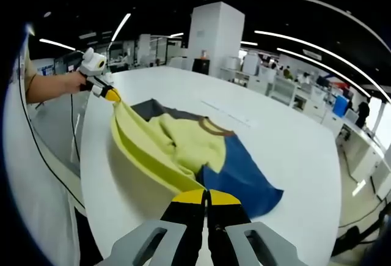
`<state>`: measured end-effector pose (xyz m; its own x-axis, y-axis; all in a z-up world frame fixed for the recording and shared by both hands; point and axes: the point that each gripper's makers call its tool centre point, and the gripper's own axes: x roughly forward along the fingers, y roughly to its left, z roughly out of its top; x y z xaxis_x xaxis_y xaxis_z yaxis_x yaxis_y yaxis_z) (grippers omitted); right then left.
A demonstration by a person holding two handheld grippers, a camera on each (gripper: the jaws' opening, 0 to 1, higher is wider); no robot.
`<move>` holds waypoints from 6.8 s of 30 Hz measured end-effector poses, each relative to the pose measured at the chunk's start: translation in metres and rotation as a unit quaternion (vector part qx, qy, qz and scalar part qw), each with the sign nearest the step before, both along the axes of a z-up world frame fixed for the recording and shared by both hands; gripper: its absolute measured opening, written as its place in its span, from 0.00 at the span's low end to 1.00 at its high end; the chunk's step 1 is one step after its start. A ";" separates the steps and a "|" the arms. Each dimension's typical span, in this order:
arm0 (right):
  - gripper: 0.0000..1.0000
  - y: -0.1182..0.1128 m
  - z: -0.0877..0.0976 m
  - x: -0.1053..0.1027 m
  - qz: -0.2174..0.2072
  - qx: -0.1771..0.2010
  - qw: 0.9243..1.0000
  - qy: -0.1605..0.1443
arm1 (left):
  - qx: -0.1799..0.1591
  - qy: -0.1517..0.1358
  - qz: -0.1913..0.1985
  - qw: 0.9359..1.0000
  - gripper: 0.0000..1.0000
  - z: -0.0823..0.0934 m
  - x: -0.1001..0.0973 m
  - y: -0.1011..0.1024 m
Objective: Fold the garment on the visible template until the final outline fits inside the template.
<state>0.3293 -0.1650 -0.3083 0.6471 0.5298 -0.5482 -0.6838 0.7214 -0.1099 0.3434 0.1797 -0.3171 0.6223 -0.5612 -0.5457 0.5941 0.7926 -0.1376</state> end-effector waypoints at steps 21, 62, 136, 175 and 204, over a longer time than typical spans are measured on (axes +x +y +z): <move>0.00 0.008 -0.008 -0.046 0.036 0.002 0.999 0.036 | 0.019 0.023 -0.026 0.999 0.00 -0.006 -0.035 0.006; 0.00 0.042 -0.096 -0.148 0.126 -0.031 0.969 0.209 | 0.063 0.148 -0.033 0.986 0.00 -0.084 -0.114 0.037; 0.37 0.017 -0.088 -0.107 0.083 -0.016 0.979 0.185 | 0.033 0.108 -0.041 0.993 0.71 -0.067 -0.093 0.023; 0.39 0.003 -0.084 -0.037 0.021 -0.018 0.995 0.091 | -0.028 -0.034 -0.167 0.985 0.96 -0.010 -0.081 -0.046; 0.13 0.023 -0.108 -0.001 0.069 -0.067 0.992 0.086 | -0.024 -0.015 -0.156 0.987 0.93 -0.018 -0.082 -0.045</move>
<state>0.3280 -0.1424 -0.4162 0.4641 0.5209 -0.7164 -0.7916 0.6069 -0.0716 0.2612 0.1350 -0.3351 0.4304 -0.7526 -0.4983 0.8127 0.5634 -0.1489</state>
